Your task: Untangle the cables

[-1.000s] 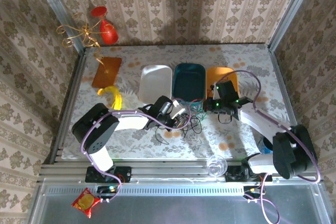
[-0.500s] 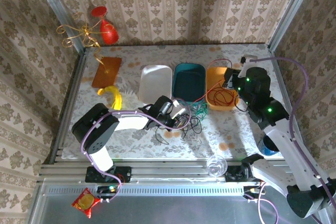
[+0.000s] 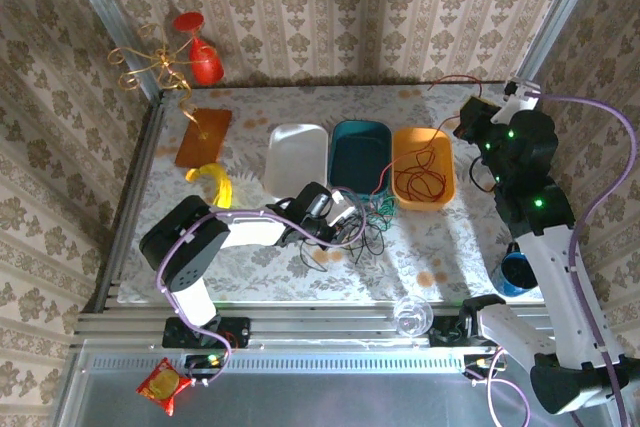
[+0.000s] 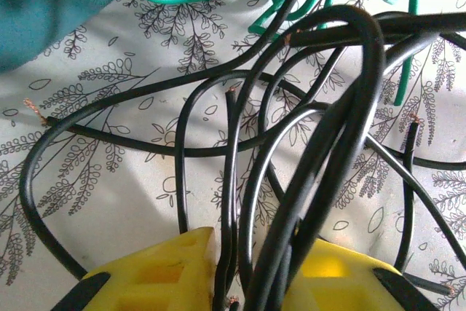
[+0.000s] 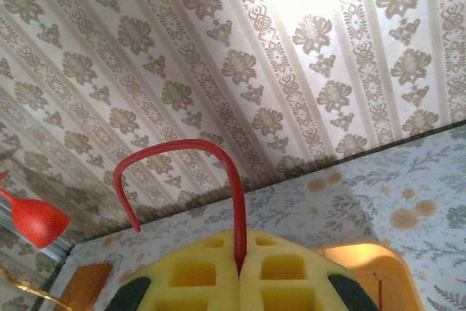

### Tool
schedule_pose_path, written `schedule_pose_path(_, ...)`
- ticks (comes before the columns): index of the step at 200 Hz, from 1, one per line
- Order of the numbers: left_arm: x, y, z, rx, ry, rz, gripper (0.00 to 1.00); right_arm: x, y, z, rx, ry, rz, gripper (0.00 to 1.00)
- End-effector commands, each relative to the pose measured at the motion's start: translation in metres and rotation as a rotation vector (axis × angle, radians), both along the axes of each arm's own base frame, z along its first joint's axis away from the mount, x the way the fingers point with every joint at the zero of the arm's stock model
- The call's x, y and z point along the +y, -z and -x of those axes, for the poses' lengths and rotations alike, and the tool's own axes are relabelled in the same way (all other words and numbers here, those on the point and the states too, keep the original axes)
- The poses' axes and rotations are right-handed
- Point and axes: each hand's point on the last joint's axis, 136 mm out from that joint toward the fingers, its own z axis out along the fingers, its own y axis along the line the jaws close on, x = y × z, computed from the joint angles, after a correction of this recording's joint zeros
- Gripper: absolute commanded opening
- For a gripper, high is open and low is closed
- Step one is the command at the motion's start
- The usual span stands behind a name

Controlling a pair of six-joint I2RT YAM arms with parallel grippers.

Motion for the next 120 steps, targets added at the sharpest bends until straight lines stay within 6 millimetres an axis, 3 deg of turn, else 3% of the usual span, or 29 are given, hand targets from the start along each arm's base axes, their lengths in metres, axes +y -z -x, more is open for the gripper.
schedule_pose_path(1, 0.013, 0.018, 0.007, 0.038, -0.013, -0.065, 0.23, 0.000, -0.020, -0.002, -0.056, -0.011, -0.019, 0.00)
schedule_pose_path(73, 0.014, 0.018, 0.005, 0.029, -0.017, -0.071, 0.01, -0.019, -0.106, 0.000, -0.239, 0.025, 0.019, 0.00)
schedule_pose_path(93, 0.014, 0.019, 0.006, 0.025, -0.018, -0.075, 0.00, -0.026, -0.116, -0.003, -0.258, 0.040, 0.022, 0.00)
schedule_pose_path(120, 0.015, 0.017, 0.005, 0.002, -0.026, -0.073, 0.00, -0.034, -0.115, -0.010, -0.248, 0.068, 0.031, 0.00)
